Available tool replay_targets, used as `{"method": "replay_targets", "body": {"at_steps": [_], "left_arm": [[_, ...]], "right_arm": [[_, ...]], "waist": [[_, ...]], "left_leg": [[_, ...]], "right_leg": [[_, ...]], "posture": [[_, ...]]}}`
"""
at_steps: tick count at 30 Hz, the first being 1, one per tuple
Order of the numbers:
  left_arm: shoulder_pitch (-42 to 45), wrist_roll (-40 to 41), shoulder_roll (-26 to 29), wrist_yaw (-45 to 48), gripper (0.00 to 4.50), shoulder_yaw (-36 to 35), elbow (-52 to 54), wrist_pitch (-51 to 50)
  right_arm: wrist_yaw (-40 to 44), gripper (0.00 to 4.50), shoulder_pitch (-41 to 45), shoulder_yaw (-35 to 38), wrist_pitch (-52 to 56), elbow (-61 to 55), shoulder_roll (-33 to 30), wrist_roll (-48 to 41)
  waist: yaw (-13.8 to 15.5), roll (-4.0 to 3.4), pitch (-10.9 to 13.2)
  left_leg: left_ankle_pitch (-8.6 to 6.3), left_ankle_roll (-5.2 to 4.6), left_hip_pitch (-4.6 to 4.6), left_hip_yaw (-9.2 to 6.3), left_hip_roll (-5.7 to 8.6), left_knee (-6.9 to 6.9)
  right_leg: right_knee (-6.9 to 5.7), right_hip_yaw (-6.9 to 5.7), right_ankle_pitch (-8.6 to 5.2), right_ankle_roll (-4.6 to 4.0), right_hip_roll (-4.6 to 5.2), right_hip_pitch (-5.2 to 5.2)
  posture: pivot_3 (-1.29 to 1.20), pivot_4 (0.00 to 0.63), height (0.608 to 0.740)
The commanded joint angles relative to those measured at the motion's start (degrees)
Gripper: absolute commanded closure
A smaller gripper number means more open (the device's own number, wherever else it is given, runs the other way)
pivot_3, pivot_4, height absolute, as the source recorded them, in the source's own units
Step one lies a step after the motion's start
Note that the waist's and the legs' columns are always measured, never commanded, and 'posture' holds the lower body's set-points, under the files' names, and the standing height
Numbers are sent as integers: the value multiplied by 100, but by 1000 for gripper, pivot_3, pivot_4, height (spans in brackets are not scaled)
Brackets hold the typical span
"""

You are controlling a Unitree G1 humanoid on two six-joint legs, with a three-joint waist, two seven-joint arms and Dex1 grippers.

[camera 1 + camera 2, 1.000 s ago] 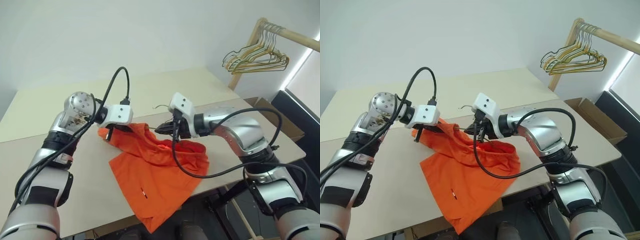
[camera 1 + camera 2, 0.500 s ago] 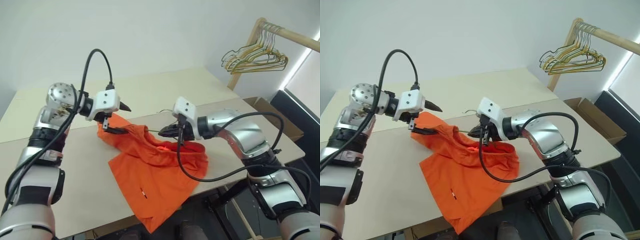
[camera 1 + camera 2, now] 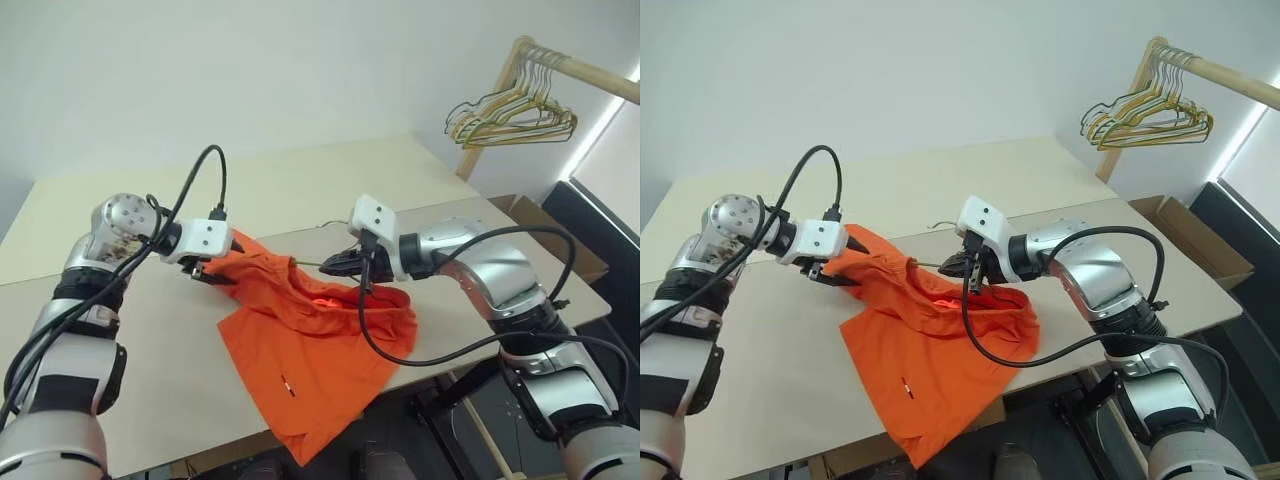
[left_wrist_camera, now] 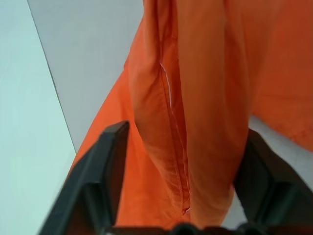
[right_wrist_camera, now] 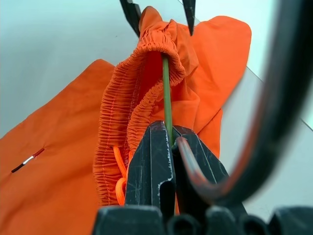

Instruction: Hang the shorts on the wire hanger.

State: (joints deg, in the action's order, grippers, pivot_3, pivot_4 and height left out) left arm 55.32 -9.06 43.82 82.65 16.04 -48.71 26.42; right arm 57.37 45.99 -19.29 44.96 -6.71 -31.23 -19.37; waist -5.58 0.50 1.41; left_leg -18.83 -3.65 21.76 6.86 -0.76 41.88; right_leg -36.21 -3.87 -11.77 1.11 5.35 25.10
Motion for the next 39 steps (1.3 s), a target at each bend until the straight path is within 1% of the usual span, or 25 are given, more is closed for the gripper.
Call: {"method": "replay_targets", "body": {"at_steps": [1, 4, 6, 7, 12, 14, 15, 16, 18, 25, 28, 30, 31, 39], "left_arm": [[271, -30, 60, -26, 2774, -42, -129, 205], [370, -28, 82, 11, 3825, -52, -233, 258], [417, -48, 102, 5, 4403, -48, -269, 312], [436, -46, 109, 25, 4456, -49, -281, 334], [467, 1, 95, 120, 4456, -70, -249, 364], [486, 101, 89, 327, 4456, -91, -220, 249], [489, 126, 93, 365, 4053, -107, -201, 231], [493, 134, 92, 332, 3853, -128, -188, 237], [525, 125, 78, 242, 3301, -160, -196, 217], [601, 282, 43, 398, 3301, -257, -151, -22], [545, 402, 39, 598, 3840, -273, -55, -128], [508, 467, 52, 741, 4384, -267, 13, -160], [499, 471, 55, 760, 4452, -268, 30, -170], [550, 392, 109, 736, 4452, -246, -20, -91]], "right_arm": [[28, 4500, 15, 280, -81, -200, -81, -76], [29, 4500, 2, 278, -74, -220, -93, -80], [24, 4500, -2, 274, -76, -216, -95, -80], [24, 4500, -6, 272, -80, -211, -96, -79], [2, 4500, -21, 260, -86, -195, -82, -68], [-4, 4500, -35, 257, -90, -196, -81, -64], [-6, 4500, -46, 256, -91, -199, -83, -63], [-5, 4500, -62, 254, -90, -210, -89, -64], [-1, 4500, -92, 256, -80, -236, -99, -72], [12, 4500, -214, 257, -38, -344, -122, -94], [1, 4500, -212, 278, -15, -342, -112, -109], [6, 4500, -205, 287, -11, -334, -112, -116], [7, 4500, -199, 287, -11, -327, -111, -114], [31, 4500, -207, 279, -9, -324, -138, -106]], "waist": [[1, 0, 0], [3, 0, 0], [2, 0, 0], [3, 0, 0], [3, 0, 0], [3, 0, 0], [4, 0, 0], [4, 0, 0], [6, 0, 0], [4, 0, 0], [6, 0, 0], [7, 0, 0], [7, 0, 0], [6, 0, 0]], "left_leg": [[0, 0, 0, 0, 0, 0], [0, 0, 0, -1, 0, 0], [0, 0, 0, -1, 0, 0], [0, 0, 1, -1, 0, 0], [0, 0, 1, -1, -1, 0], [0, 0, 1, -1, -1, 0], [0, 0, 1, -1, -1, 0], [0, 0, 1, -1, -2, 0], [0, -1, 1, -2, -2, 0], [0, -1, 2, -3, -3, 1], [0, -1, 2, -3, -4, 1], [0, -1, 2, -3, -3, 1], [0, -1, 2, -3, -4, 1], [0, -1, 2, -3, -3, 1]], "right_leg": [[0, 0, 0, 0, 0, 0], [0, 0, 0, 0, 2, 0], [0, 0, 0, 0, 2, 0], [0, 0, 0, 0, 1, 0], [0, 0, 0, 0, 2, 0], [0, 0, 0, 0, 1, 0], [0, 0, 0, 0, 1, 0], [0, 0, 0, 0, 2, 0], [0, 0, 0, 0, 2, 0], [0, 0, 0, 0, 2, 1], [-1, 1, 0, 0, 2, 1], [-1, 0, 0, 0, 2, 1], [0, 0, 0, 0, 2, 1], [-1, 1, 0, 0, 2, 1]], "posture": [[-62, 0, 740], [-62, 0, 740], [-59, 0, 740], [-59, 0, 740], [-56, 0, 740], [-56, 0, 740], [-56, 0, 740], [-55, 0, 740], [-54, 0, 740], [-52, 0, 740], [-53, 0, 740], [-54, 0, 740], [-55, 0, 740], [-54, 0, 740]]}}
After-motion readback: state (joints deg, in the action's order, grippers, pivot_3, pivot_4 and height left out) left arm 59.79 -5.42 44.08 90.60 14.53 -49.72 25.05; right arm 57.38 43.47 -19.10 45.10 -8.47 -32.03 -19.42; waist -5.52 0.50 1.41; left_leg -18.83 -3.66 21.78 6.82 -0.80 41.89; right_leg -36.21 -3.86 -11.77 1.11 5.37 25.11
